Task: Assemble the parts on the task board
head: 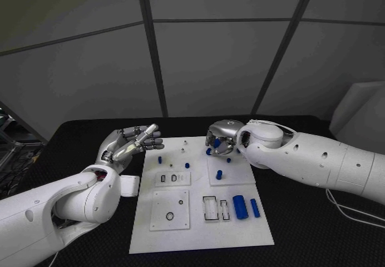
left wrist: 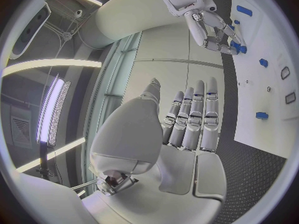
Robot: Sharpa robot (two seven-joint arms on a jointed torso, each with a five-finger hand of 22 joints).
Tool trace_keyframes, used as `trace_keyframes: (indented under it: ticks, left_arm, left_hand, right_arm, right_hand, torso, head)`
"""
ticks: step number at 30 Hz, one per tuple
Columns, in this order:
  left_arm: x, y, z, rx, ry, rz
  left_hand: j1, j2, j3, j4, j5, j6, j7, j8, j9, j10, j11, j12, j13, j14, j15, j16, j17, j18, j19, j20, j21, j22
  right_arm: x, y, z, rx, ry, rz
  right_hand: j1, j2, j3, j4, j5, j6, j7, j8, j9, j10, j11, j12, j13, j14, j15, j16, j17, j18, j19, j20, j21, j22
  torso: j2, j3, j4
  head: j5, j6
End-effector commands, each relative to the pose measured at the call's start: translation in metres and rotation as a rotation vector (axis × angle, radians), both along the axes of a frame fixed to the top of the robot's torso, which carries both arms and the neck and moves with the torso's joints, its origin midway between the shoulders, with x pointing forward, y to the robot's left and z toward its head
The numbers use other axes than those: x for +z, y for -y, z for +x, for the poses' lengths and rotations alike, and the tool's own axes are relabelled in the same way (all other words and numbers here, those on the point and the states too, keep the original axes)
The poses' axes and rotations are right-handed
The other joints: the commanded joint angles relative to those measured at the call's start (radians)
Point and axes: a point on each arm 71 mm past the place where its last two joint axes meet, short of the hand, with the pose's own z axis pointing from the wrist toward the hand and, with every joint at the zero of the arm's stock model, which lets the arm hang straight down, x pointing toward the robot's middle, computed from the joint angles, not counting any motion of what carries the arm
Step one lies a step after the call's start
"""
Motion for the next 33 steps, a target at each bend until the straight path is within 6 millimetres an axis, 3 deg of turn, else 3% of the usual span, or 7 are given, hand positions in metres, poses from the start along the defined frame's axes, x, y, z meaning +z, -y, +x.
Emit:
trace_keyframes:
  ticks: [1,17,33]
  left_arm:
    - [0.002,0.0019,-0.0004,-0.018,0.014,-0.002]
    - [0.0013,0.0019,0.0005,-0.02,0.009,-0.001]
    - [0.0005,0.002,0.0015,-0.02,0.006,0.0]
  left_hand:
    - [0.003,0.006,0.001,-0.005,-0.005,0.004,0.001,-0.006,-0.002,-0.004,0.003,-0.005,-0.001,-0.005,0.003,-0.006,0.002,-0.019,0.008,0.0,0.005,0.001]
    - [0.002,0.007,0.001,-0.005,-0.005,0.004,0.002,-0.007,-0.002,-0.004,0.003,-0.006,-0.001,-0.006,0.004,-0.007,0.002,-0.019,0.008,0.0,0.005,0.001]
    - [0.0,0.008,0.0,-0.005,-0.005,0.004,0.003,-0.008,-0.002,-0.006,0.004,-0.008,-0.001,-0.008,0.004,-0.01,0.003,-0.019,0.008,0.0,0.006,0.001]
  right_arm:
    - [-0.0004,-0.0002,0.0015,-0.005,-0.005,-0.034]
    - [-0.0026,-0.0057,0.0037,0.005,-0.017,-0.042]
    - [-0.0039,-0.008,0.0069,0.005,-0.018,-0.039]
  right_hand:
    - [0.006,-0.001,0.003,0.007,-0.004,-0.009,0.0,-0.003,0.0,-0.001,0.0,-0.002,0.002,0.021,0.007,0.021,0.019,-0.023,0.012,-0.002,0.016,0.017]
    - [0.015,0.011,0.05,0.026,0.003,0.006,-0.002,-0.001,0.002,0.058,-0.011,0.002,0.006,0.029,-0.001,0.161,0.168,-0.044,0.068,-0.005,0.108,0.154]
    - [0.032,0.02,0.112,0.031,-0.03,0.019,0.001,0.001,0.003,0.081,-0.012,-0.002,0.005,0.022,-0.002,0.21,0.209,-0.048,0.075,-0.004,0.137,0.192]
  torso:
    - [0.005,0.0018,-0.0014]
    - [0.013,0.004,-0.0012]
    - [0.018,0.0051,-0.0036]
  head:
    - [0.002,-0.001]
    - [0.008,-0.007]
    - [0.012,-0.012]
